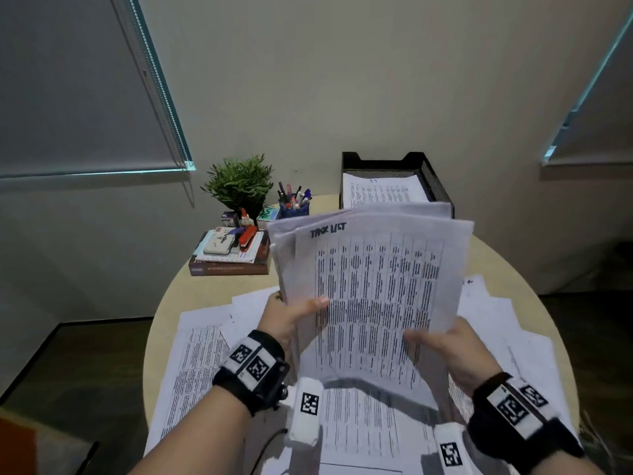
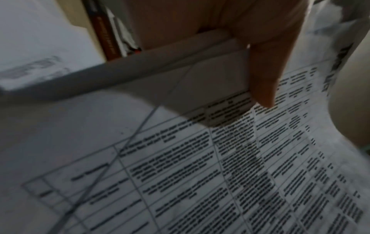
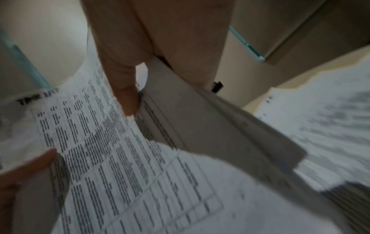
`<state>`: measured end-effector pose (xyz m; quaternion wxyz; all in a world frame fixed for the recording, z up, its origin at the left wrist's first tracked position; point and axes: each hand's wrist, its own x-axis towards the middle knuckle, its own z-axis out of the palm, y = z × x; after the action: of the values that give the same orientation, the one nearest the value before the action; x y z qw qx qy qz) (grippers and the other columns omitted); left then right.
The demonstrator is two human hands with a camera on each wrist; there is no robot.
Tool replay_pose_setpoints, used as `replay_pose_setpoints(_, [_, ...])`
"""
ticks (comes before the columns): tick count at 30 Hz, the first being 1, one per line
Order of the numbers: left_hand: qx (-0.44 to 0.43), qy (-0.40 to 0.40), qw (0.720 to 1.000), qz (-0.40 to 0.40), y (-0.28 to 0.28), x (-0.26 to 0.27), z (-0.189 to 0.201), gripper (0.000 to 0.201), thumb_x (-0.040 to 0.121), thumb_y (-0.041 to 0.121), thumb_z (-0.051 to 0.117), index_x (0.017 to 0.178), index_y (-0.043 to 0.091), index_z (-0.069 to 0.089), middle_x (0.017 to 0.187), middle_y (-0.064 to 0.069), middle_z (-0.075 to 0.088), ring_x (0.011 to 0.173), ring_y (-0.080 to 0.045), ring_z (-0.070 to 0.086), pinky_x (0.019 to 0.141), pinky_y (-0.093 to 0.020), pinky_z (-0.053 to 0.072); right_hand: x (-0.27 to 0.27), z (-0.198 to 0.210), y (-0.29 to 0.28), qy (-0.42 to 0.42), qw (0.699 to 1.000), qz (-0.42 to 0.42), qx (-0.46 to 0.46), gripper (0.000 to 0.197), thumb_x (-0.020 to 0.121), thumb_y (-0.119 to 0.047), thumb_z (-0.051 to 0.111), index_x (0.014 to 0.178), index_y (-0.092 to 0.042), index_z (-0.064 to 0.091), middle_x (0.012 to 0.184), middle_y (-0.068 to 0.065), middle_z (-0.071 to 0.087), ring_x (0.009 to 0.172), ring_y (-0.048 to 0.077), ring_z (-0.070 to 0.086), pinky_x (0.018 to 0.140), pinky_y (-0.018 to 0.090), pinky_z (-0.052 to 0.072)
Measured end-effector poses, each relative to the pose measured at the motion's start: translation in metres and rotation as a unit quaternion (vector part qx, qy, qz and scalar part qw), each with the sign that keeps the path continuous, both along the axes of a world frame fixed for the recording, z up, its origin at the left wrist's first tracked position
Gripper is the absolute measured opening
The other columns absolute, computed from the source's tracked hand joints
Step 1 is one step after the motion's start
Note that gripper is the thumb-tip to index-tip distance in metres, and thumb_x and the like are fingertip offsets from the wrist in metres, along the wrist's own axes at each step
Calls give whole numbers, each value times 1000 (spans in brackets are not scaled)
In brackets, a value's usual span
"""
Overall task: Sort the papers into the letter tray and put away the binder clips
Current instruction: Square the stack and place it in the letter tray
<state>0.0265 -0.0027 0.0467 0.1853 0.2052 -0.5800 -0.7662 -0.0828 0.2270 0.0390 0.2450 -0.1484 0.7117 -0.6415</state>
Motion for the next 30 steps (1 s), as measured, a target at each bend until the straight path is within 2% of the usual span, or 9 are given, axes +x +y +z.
replay_pose_setpoints(2, [-8,50,999,6,2,-7,14,41,45,18,85,85,17,74,91,-1,75,88,-16,71,87,-39,53,-4,19,2,47,998,-32,-38,17,74,-10,76,91,-10,70,85,4,75,79,20,71,74,34,53])
replay_pose_setpoints(6, [-55,81,995,-8,9,-16,22,69,29,38,91,92,18,72,90,0,75,88,-15,69,75,-33,56,-7,32,10,59,990,-74,-104,22,69,-2,76,85,-16,70,79,-5,76,75,10,71,68,21,56])
replay_pose_setpoints(8, [-69,49,996,-27,17,-19,15,63,28,45,92,85,25,76,87,-1,76,85,-16,71,75,-34,56,-5,28,12,41,990,-73,-115,29,61,-12,82,88,-10,71,85,6,76,82,21,72,76,33,57])
replay_pose_setpoints(10, [-70,26,997,-13,26,-23,10,50,30,39,93,75,27,77,81,-1,76,80,-14,71,77,-36,53,-1,23,11,28,989,-75,-121,51,49,-30,90,87,-3,71,90,21,72,87,35,69,84,45,55])
replay_pose_setpoints(13, [-54,40,998,11,33,-27,18,31,41,22,89,69,26,78,73,0,75,71,-13,71,76,-35,52,-3,31,10,38,982,-92,-158,19,62,-10,83,78,-17,75,83,2,76,82,21,71,78,35,56])
replay_pose_setpoints(18, [-40,131,990,7,34,-25,37,55,26,40,93,76,20,78,76,1,76,76,-12,71,73,-27,58,-11,55,15,117,972,-72,-189,29,71,4,74,72,-25,77,72,-5,75,69,9,69,67,22,57])
replay_pose_setpoints(22, [-66,17,998,14,45,-16,12,32,53,16,87,81,17,73,79,1,75,85,-18,69,83,-34,57,-11,23,23,60,990,-49,-115,22,68,2,77,78,-18,75,79,-3,76,75,10,71,78,31,56])
replay_pose_setpoints(25, [-71,-68,995,15,56,-10,-15,32,66,-5,76,86,17,66,77,7,73,80,-3,68,95,-43,50,-4,-4,26,-1,997,-41,-62,29,68,5,76,86,-17,70,78,-6,76,77,7,71,85,34,52])
replay_pose_setpoints(30, [-66,-33,997,26,57,-12,-7,49,41,13,88,87,18,70,81,4,75,84,-14,69,83,-41,55,-6,8,24,9,995,-38,-93,30,72,7,72,87,-19,69,80,-6,76,76,7,70,73,30,51])
